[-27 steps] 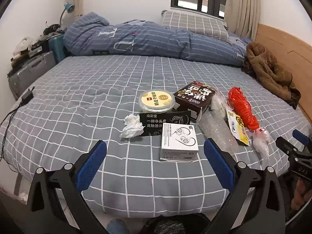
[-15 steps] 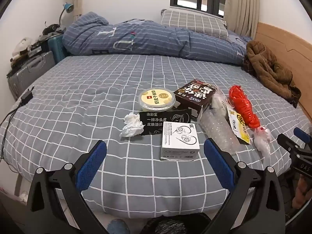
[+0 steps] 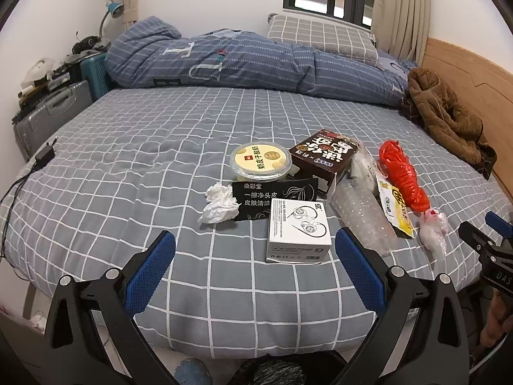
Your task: Collect trash
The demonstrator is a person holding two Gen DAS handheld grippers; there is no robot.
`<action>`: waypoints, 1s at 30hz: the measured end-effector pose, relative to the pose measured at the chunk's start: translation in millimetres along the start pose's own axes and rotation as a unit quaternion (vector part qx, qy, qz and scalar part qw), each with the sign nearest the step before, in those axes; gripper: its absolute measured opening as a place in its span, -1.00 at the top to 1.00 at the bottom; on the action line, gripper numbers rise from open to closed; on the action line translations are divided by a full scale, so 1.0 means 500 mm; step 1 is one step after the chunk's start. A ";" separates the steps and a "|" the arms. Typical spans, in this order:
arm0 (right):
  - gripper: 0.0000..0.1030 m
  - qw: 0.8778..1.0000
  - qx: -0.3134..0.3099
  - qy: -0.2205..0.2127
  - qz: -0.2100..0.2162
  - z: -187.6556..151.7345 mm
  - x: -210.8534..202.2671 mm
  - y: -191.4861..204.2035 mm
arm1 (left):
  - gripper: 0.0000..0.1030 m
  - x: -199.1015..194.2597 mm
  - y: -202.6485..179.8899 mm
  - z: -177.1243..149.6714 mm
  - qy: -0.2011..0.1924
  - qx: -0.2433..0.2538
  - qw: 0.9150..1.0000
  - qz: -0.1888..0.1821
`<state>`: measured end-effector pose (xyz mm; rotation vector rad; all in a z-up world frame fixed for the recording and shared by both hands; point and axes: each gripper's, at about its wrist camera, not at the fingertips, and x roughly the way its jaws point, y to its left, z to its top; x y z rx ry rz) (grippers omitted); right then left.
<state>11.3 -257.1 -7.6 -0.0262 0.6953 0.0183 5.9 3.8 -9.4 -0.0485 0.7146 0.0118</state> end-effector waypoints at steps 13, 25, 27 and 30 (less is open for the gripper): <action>-0.85 1.000 0.003 -0.001 -0.003 0.002 -0.005 0.002 | -0.89 -0.003 -0.007 0.000 0.000 0.008 1.000 -0.001; -0.85 1.000 0.006 -0.006 -0.012 0.001 -0.031 -0.002 | -0.89 -0.019 -0.022 0.003 -0.001 0.015 1.000 -0.005; -0.85 1.000 0.006 -0.008 -0.013 0.003 -0.034 -0.001 | -0.89 -0.022 -0.022 0.004 0.000 0.015 1.000 -0.005; -0.85 1.000 0.009 -0.010 -0.013 0.004 -0.038 -0.001 | -0.89 -0.023 -0.023 0.003 0.001 0.014 1.000 -0.005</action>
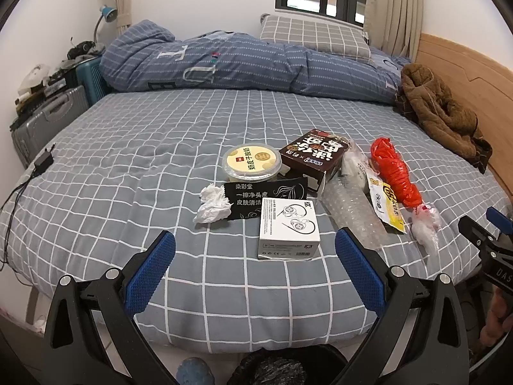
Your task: Collect trash
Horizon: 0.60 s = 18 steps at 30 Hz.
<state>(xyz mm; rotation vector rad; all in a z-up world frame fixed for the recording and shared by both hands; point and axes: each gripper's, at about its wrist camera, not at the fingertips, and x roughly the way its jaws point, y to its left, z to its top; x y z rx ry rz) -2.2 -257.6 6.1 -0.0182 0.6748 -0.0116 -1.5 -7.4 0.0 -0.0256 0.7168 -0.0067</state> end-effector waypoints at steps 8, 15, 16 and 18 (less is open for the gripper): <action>-0.85 1.000 -0.002 -0.005 0.000 0.004 -0.004 0.005 | -0.89 -0.003 0.001 0.000 0.002 0.001 1.000 0.003; -0.85 1.000 -0.002 -0.008 -0.001 0.007 -0.005 0.006 | -0.89 -0.009 0.006 -0.002 0.000 0.003 1.000 0.006; -0.85 1.000 -0.003 -0.009 -0.001 0.008 -0.004 0.007 | -0.89 -0.011 0.007 -0.002 0.000 0.002 1.000 0.006; -0.85 1.000 -0.003 -0.010 -0.001 0.008 -0.005 0.007 | -0.89 -0.010 0.006 -0.001 0.000 0.002 1.000 0.007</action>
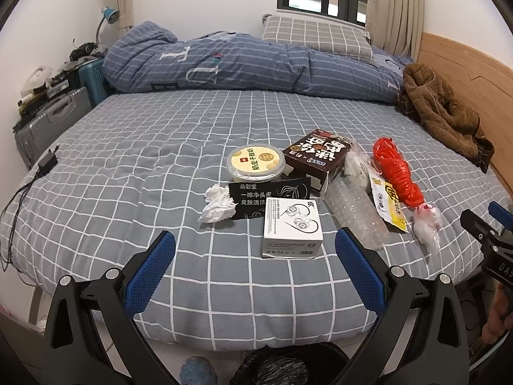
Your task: Collect trash
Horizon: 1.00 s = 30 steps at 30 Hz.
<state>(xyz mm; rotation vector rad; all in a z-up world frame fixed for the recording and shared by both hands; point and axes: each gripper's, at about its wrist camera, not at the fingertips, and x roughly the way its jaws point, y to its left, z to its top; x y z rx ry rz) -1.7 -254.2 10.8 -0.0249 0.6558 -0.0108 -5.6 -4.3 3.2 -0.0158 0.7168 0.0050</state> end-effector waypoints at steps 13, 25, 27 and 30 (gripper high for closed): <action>-0.85 1.000 0.000 0.000 0.000 0.000 0.003 0.001 | -0.89 0.000 0.000 0.005 0.001 -0.003 1.000 -0.004; -0.85 1.000 -0.010 0.005 -0.004 0.006 0.028 -0.001 | -0.89 0.017 -0.009 0.010 0.007 0.001 1.000 -0.005; -0.85 1.000 -0.013 0.012 -0.006 0.009 0.052 -0.011 | -0.89 0.032 -0.018 0.012 0.013 0.006 1.000 -0.005; -0.85 0.999 -0.013 0.024 -0.021 0.000 0.095 -0.036 | -0.89 0.064 -0.036 0.016 0.024 0.012 1.000 -0.009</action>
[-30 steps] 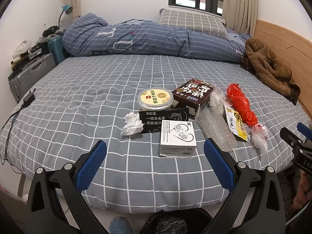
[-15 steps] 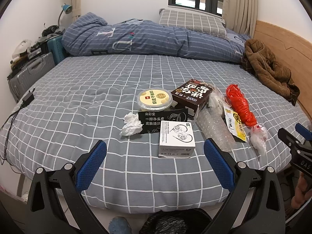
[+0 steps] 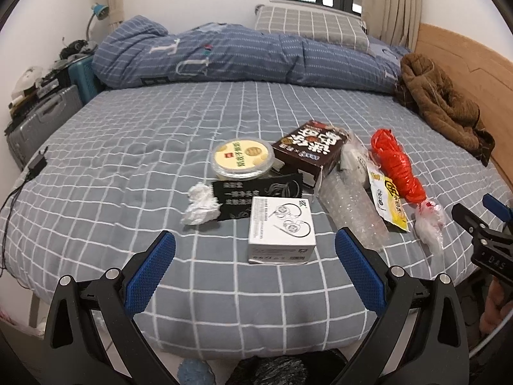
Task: Collect trash
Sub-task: 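Grasp the white earphone box with the left tool while the right tool grasps the clear plastic bag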
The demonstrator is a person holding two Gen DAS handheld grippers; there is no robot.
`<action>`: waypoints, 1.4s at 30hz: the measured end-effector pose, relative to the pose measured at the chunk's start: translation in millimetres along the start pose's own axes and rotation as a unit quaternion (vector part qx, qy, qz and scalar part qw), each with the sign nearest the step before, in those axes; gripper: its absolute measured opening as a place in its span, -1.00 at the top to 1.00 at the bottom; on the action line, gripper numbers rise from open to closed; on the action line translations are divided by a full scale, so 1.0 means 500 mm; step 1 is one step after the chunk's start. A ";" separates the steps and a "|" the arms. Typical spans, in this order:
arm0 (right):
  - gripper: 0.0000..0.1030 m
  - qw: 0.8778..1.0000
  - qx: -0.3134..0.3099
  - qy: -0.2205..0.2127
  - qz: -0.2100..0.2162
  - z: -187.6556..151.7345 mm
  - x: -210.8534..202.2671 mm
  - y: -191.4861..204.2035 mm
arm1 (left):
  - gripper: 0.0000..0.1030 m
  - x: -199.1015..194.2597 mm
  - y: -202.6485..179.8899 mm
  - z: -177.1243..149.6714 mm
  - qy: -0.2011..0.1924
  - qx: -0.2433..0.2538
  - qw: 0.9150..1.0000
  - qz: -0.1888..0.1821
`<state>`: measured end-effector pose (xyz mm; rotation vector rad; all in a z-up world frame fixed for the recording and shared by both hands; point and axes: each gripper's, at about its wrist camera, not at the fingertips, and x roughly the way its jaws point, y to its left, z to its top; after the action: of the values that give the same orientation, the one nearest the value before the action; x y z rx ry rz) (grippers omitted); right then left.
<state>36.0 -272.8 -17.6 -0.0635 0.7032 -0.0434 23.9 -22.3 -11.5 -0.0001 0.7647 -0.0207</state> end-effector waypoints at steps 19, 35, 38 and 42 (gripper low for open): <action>-0.70 0.996 0.036 0.077 0.005 -0.037 0.184 -0.062 | -0.89 0.191 -0.065 0.003 0.069 0.020 0.997 0.002; -0.04 0.996 0.026 0.088 0.024 -0.044 0.205 -0.050 | -0.34 0.243 -0.066 -0.009 0.085 0.021 0.996 0.015; -0.01 0.995 0.030 0.088 0.025 -0.043 0.205 -0.053 | -0.34 0.241 -0.062 -0.010 0.085 0.020 0.996 0.011; 0.01 0.995 0.031 0.088 0.023 -0.039 0.200 -0.052 | -0.33 0.233 -0.063 -0.007 0.082 0.022 0.996 0.011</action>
<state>98.9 -305.9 -95.0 0.0170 0.8780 -0.0260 105.0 -56.2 -94.5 0.0527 0.9290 -0.0161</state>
